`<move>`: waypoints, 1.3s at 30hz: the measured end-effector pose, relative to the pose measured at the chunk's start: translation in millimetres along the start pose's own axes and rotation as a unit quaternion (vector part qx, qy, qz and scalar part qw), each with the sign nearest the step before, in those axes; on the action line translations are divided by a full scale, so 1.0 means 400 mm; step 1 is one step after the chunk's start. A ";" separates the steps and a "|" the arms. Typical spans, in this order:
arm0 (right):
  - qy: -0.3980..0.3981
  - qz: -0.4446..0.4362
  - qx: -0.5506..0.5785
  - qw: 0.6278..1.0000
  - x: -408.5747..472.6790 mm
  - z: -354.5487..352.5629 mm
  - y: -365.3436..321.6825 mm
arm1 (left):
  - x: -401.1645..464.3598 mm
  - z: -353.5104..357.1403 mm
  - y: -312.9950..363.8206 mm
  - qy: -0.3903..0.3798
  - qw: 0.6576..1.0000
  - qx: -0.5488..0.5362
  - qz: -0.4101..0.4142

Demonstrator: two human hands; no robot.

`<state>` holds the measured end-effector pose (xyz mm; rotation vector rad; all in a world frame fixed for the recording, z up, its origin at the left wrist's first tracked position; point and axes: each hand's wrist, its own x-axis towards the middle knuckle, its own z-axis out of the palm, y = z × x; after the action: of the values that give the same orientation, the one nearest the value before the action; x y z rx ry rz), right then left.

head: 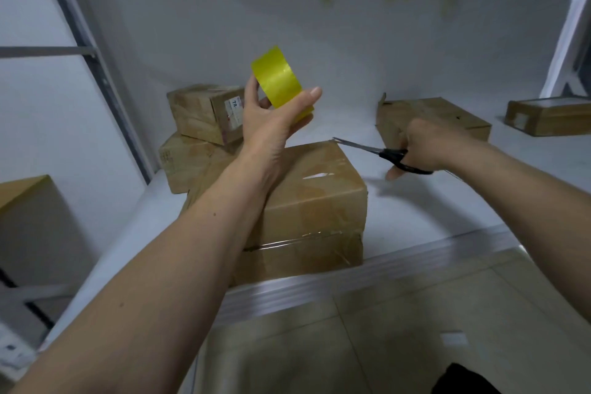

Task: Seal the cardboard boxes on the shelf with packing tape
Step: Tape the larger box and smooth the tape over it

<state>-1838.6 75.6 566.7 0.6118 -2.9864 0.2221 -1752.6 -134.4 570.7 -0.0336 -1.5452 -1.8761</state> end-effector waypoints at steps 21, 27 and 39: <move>0.069 0.072 0.293 0.951 -0.023 0.112 -0.013 | -0.130 -0.200 0.096 0.078 0.992 0.081 0.049; 0.040 -0.263 0.107 0.958 -0.161 0.034 -0.232 | -0.145 -0.243 0.126 0.119 0.992 0.030 0.005; -0.101 -0.147 0.010 0.984 0.020 0.053 -0.308 | -0.155 -0.276 0.104 0.097 0.994 0.004 -0.049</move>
<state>-1798.0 -42.8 562.0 1.1291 -3.0293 0.1776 -1640.3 -202.2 547.3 0.2262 -1.4441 -1.8872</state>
